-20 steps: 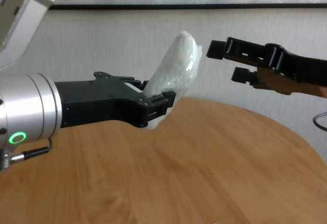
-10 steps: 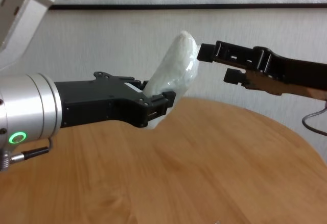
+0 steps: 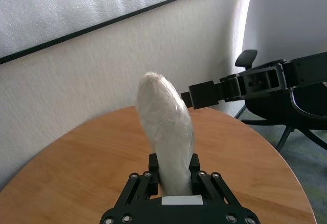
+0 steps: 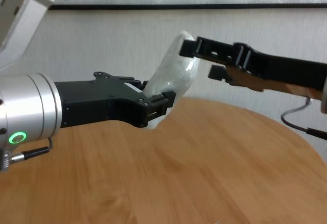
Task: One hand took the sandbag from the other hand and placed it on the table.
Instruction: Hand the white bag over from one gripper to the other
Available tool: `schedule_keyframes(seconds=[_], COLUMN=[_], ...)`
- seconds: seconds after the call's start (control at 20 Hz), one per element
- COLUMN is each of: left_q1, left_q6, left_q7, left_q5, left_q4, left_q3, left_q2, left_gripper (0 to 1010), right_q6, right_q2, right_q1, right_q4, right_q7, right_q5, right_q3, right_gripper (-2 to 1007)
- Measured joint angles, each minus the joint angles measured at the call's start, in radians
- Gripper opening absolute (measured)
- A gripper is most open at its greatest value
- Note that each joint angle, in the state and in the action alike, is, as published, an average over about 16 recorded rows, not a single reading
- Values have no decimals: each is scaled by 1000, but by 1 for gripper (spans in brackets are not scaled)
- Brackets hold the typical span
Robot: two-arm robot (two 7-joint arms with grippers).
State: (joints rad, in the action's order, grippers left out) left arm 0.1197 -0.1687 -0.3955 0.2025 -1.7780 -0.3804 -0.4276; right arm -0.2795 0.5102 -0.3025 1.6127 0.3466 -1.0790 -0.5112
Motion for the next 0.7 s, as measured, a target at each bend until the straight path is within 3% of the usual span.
schedule_keyframes(seconds=[0.7], left_q1=[0], left_q6=[0], left_q7=[0], left_q5=[0], left_q4=[0], left_q3=[0], left_q2=[0], left_gripper=[360], right_q6=[21], right_q2=[-12], right_q1=[-33], right_q4=[-17], right_q7=[-28], right_q5=[-17], right_q3=[-37], right_gripper=[1000])
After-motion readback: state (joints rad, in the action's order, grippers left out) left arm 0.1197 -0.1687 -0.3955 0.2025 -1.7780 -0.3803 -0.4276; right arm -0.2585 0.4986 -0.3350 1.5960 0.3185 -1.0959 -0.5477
